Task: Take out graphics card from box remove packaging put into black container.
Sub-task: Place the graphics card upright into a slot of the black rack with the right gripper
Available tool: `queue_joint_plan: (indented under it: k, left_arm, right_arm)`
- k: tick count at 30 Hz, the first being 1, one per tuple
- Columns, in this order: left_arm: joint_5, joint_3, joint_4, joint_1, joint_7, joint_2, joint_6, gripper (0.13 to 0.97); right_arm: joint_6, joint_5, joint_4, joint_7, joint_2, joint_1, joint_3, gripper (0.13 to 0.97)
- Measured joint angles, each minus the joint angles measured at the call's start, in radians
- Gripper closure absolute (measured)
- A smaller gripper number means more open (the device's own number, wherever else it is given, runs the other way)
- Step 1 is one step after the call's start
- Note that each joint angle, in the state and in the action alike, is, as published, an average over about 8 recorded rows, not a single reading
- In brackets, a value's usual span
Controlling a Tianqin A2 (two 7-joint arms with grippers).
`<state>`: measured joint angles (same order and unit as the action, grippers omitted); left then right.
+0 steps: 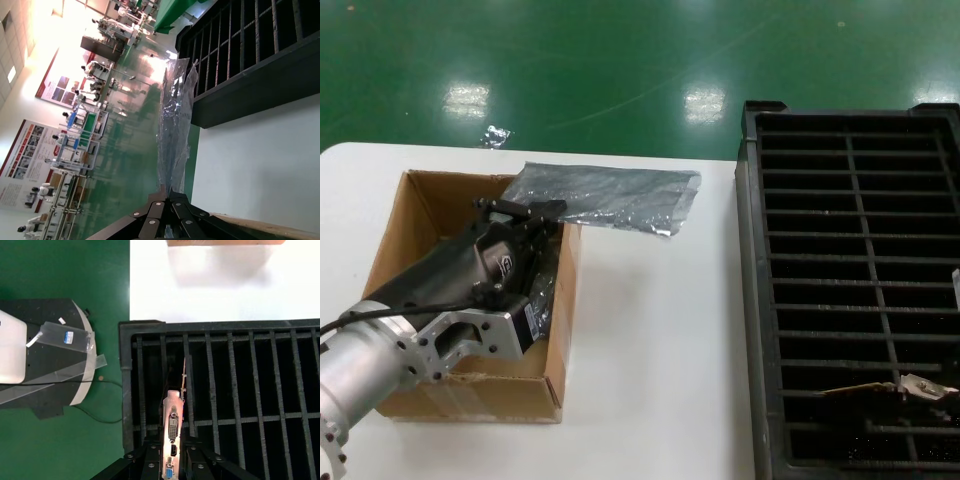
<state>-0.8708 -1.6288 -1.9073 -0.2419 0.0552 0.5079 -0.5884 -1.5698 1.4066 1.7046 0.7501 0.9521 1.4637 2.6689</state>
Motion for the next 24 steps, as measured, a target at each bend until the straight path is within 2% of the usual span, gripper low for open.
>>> queue_joint_plan:
  k: [24]
  left_arm:
    - [0.000,0.000,0.000,0.000,0.000,0.000,0.000,0.958]
  right_arm:
    - [0.000,-0.048,-0.010,-0.009,-0.083,0.032,0.078,0.909]
